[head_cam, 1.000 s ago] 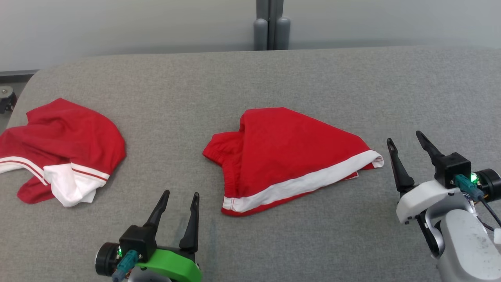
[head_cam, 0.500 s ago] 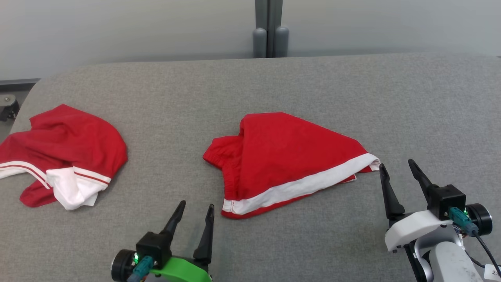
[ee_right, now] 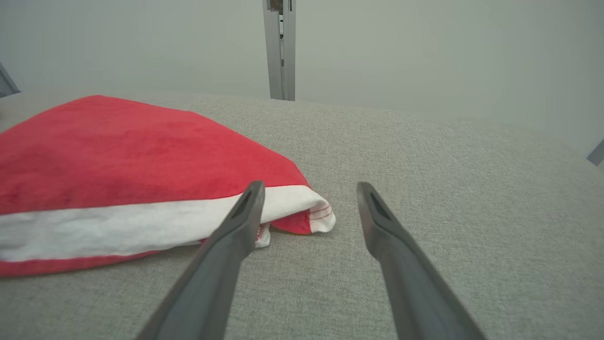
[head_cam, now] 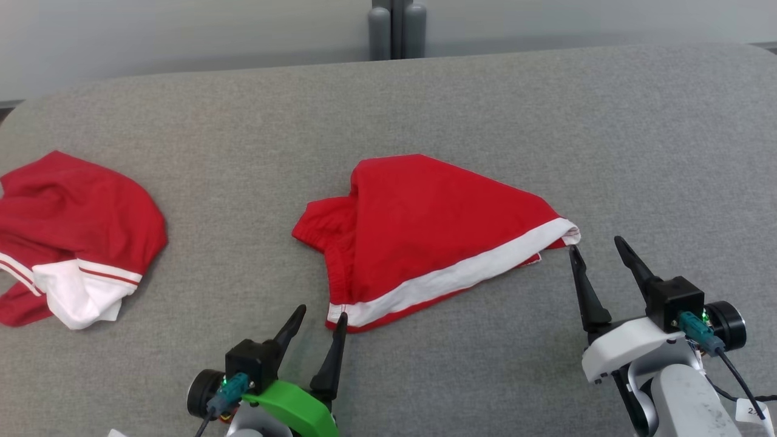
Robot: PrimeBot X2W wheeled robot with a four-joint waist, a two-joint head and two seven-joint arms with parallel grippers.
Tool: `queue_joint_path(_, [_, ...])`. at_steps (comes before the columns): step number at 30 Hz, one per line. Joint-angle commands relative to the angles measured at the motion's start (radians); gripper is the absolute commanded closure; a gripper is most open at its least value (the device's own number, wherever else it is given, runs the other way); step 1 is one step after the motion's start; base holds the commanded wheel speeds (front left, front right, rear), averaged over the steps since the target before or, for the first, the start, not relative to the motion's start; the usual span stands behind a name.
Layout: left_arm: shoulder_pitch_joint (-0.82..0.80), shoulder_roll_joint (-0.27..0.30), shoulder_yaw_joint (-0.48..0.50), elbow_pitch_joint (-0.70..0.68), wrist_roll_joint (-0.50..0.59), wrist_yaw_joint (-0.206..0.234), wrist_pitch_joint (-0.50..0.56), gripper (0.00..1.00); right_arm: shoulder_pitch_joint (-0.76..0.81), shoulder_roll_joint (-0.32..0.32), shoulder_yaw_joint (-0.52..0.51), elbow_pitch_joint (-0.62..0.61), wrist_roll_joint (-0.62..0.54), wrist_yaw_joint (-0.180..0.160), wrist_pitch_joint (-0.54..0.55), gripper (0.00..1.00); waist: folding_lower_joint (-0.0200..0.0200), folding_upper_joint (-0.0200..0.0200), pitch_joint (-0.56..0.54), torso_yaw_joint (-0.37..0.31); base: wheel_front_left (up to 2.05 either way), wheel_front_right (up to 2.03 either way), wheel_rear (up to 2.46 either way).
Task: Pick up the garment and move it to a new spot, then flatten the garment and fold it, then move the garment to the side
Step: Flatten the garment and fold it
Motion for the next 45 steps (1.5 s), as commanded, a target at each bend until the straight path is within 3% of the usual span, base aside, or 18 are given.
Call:
queue_joint_path(1, [-0.025, 0.012, -0.010, 0.009, -0.011, -0.004, -0.001, 0.00, -0.006, -0.001, 0.003, -0.001, 0.001, -0.001, -0.002, 0.00, 0.0000, -0.0001, 0.017, -0.013, 0.00, 0.00, 0.00])
queue_joint_path(15, [-0.078, 0.058, -0.119, 0.048, -0.143, -0.003, 0.000, 0.03, -0.024, -0.001, 0.035, 0.008, 0.020, -0.001, -0.002, 0.00, 0.0000, -0.0001, 0.038, -0.031, 0.00, 0.00, 0.00])
queue_joint_path(17, [-0.086, 0.064, -0.127, 0.047, -0.156, -0.004, 0.000, 0.24, -0.026, -0.001, 0.037, 0.010, 0.020, -0.001, -0.002, 0.00, 0.0000, -0.0001, 0.038, -0.031, 0.00, 0.00, 0.00])
queue_joint_path(18, [-0.089, 0.067, -0.131, 0.046, -0.162, -0.004, 0.000, 0.51, -0.027, -0.001, 0.038, 0.010, 0.020, -0.001, -0.002, 0.00, 0.0000, -0.0001, 0.039, -0.031, 0.00, 0.00, 0.00])
queue_joint_path(20, [-0.093, 0.072, -0.145, 0.046, -0.175, -0.004, 0.000, 0.77, -0.028, -0.001, 0.040, 0.011, 0.020, -0.001, -0.002, 0.00, 0.0000, -0.0001, 0.040, -0.030, 0.00, 0.00, 0.00])
queue_joint_path(21, [-0.095, 0.074, -0.149, 0.046, -0.181, -0.004, 0.000, 1.00, -0.029, -0.001, 0.040, 0.012, 0.021, -0.001, -0.002, 0.00, 0.0000, -0.0001, 0.040, -0.029, 0.00, 0.00, 0.00])
queue_joint_path(26, [-0.099, 0.075, -0.128, 0.026, -0.192, -0.003, 0.000, 1.00, -0.024, -0.001, 0.036, 0.015, 0.016, -0.001, -0.002, 0.00, 0.0000, -0.0001, 0.036, -0.019, 0.00, 0.00, 0.00])
queue_joint_path(35, [-0.010, 0.059, 0.030, -0.025, -0.143, -0.003, -0.001, 1.00, -0.003, -0.001, 0.029, 0.043, 0.047, -0.001, -0.002, 0.00, 0.0000, -0.0001, 0.028, 0.027, 0.00, 0.00, 0.00])
queue_joint_path(45, [-0.015, 0.048, 0.059, -0.027, -0.118, -0.003, 0.000, 1.00, -0.039, -0.002, 0.052, 0.158, 0.084, -0.001, -0.002, 0.00, 0.0000, -0.0001, 0.057, 0.063, 0.00, 0.00, 0.00])
